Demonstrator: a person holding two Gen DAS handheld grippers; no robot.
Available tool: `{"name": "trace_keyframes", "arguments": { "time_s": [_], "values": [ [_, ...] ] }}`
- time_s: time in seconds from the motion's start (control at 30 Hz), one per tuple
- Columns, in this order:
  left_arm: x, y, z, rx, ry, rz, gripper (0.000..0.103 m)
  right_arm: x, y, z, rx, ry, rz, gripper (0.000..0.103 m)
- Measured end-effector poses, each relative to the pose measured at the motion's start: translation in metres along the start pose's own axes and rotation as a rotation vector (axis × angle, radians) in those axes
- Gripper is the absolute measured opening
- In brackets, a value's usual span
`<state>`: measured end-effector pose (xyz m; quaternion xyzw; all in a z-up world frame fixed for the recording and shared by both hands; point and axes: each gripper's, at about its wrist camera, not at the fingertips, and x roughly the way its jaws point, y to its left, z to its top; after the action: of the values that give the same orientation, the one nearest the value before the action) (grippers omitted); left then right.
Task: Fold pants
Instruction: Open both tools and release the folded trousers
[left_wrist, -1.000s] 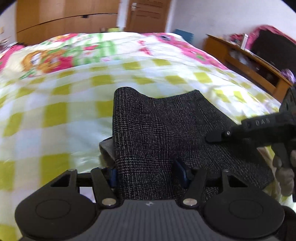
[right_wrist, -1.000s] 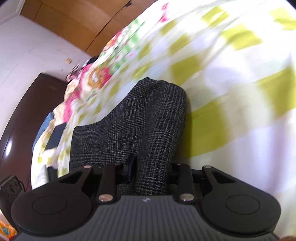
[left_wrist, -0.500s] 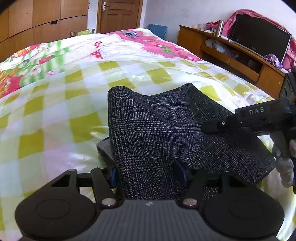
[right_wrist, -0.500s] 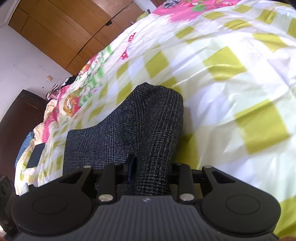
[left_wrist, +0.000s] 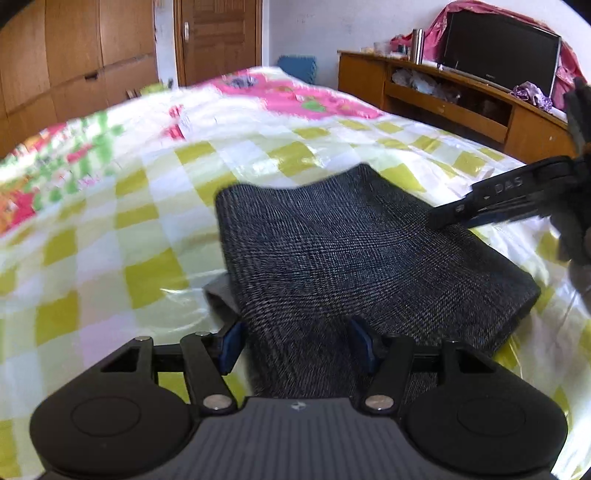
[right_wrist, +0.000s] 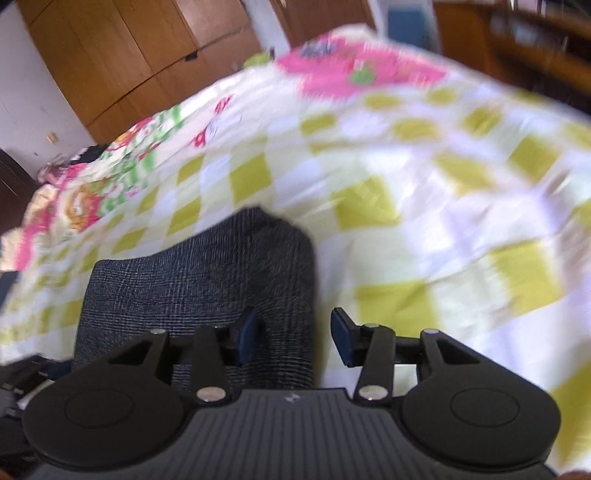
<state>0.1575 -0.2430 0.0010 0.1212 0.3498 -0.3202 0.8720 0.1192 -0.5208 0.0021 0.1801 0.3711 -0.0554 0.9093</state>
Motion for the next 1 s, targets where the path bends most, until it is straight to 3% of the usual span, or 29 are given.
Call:
{"name": "trace_keyframes", "arguments": {
  "time_s": [0.13,0.3,0.43,0.5,0.6,0.73,0.83,0.93,1.0],
  "values": [
    [-0.020,0.000,0.006,0.013,-0.106,0.024,0.071,-0.020,0.023,-0.004,-0.083,-0.068,0.050,0.046],
    [0.000,0.000,0.036,0.000,-0.186,0.098,0.071,0.016,0.041,0.006,-0.121,-0.023,0.055,0.046],
    [0.036,0.010,0.044,-0.034,-0.141,0.162,0.071,0.048,0.038,0.008,-0.128,0.010,0.039,0.044],
    [0.048,0.018,0.037,-0.074,-0.099,0.144,0.071,0.055,0.035,0.005,-0.143,0.031,0.040,0.044],
    [0.048,0.019,0.021,-0.090,-0.106,0.126,0.072,0.059,0.031,0.003,-0.154,0.046,0.059,0.044],
    [0.020,0.043,0.020,-0.233,-0.091,-0.019,0.071,0.021,0.042,-0.007,-0.194,-0.016,0.012,0.046],
    [0.009,0.055,0.016,-0.228,-0.084,-0.046,0.071,-0.027,0.058,-0.033,-0.230,-0.048,0.113,0.047],
    [0.013,0.059,0.018,-0.197,-0.077,-0.034,0.071,-0.055,0.087,-0.065,-0.308,-0.017,0.177,0.048],
    [0.015,0.059,0.023,-0.206,-0.073,-0.056,0.071,-0.063,0.097,-0.081,-0.281,0.039,0.227,0.050]
  ]
}}
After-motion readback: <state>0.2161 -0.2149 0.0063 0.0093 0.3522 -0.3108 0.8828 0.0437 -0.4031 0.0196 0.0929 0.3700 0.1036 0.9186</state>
